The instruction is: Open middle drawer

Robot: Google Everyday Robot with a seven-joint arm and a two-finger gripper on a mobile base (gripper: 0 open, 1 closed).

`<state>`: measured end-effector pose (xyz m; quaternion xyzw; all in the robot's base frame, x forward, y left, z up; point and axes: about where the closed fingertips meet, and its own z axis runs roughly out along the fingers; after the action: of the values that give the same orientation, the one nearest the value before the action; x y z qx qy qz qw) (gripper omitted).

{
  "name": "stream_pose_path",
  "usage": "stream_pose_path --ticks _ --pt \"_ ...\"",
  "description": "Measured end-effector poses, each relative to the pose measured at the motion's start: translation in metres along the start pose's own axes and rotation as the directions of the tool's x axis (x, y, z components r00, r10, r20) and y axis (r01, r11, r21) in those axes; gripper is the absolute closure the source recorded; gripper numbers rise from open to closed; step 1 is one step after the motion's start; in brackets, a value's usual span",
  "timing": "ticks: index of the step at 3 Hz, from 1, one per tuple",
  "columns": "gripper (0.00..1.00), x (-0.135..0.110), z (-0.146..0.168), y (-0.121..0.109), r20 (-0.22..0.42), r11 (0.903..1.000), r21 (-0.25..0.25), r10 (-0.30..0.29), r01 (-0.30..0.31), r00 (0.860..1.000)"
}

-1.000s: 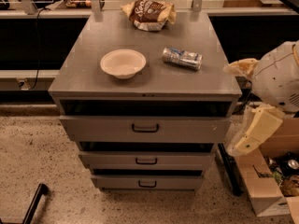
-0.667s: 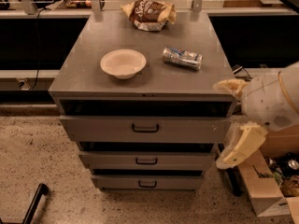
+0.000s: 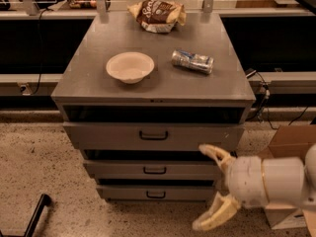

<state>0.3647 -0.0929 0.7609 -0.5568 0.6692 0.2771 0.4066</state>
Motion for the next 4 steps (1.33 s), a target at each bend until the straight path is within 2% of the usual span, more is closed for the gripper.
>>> stream_pose_path --ticks 1,2,3,4 --pt "0.00 0.024 0.017 0.021 0.043 0.9989 -0.046 0.001 0.001 0.999" --pt "0.00 0.023 0.019 0.020 0.037 0.9987 -0.051 0.000 0.002 0.999" --pt "0.00 0.053 0.041 0.015 0.005 0.9937 -0.090 -0.066 0.067 0.998" --pt "0.00 0.115 0.076 -0.005 -0.084 0.9683 -0.126 -0.227 0.216 0.970"
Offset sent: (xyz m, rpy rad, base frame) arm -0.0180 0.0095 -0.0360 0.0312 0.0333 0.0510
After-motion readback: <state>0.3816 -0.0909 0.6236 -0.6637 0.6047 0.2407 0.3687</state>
